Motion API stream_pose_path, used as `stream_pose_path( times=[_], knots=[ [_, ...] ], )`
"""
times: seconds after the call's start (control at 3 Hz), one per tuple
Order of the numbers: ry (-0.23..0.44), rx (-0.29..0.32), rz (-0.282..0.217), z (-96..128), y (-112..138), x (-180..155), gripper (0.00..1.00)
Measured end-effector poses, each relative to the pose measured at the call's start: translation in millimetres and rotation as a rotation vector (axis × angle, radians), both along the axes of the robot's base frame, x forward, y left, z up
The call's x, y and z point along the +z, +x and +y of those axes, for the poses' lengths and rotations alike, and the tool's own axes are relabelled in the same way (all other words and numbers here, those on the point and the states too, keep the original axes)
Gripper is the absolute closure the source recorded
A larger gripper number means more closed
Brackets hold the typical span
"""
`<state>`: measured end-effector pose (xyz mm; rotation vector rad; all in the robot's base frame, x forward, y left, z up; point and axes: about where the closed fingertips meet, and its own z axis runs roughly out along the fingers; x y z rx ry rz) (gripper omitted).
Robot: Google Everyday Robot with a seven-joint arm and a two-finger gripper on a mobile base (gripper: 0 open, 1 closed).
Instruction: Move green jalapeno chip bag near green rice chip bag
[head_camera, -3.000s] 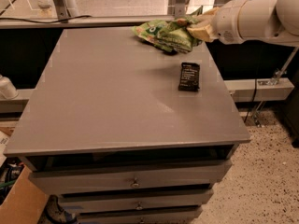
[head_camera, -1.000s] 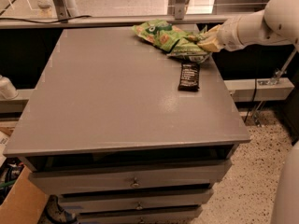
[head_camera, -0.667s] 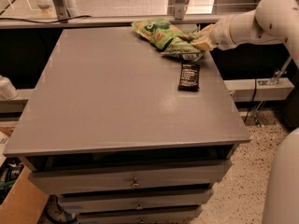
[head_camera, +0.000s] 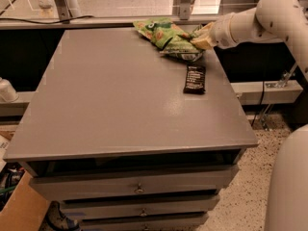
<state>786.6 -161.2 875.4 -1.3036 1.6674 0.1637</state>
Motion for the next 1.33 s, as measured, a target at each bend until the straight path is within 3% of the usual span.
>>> stream_pose_path(
  times=[0.67, 1.0, 1.33],
  knots=[
    [0.003, -0.009, 0.007, 7.9, -7.4, 8.2, 0.12],
    [0.002, -0.004, 0.015, 14.4, -13.3, 7.7, 0.0],
    [-0.002, -0.004, 0.013, 15.0, -21.6, 12.8, 0.0]
  ],
)
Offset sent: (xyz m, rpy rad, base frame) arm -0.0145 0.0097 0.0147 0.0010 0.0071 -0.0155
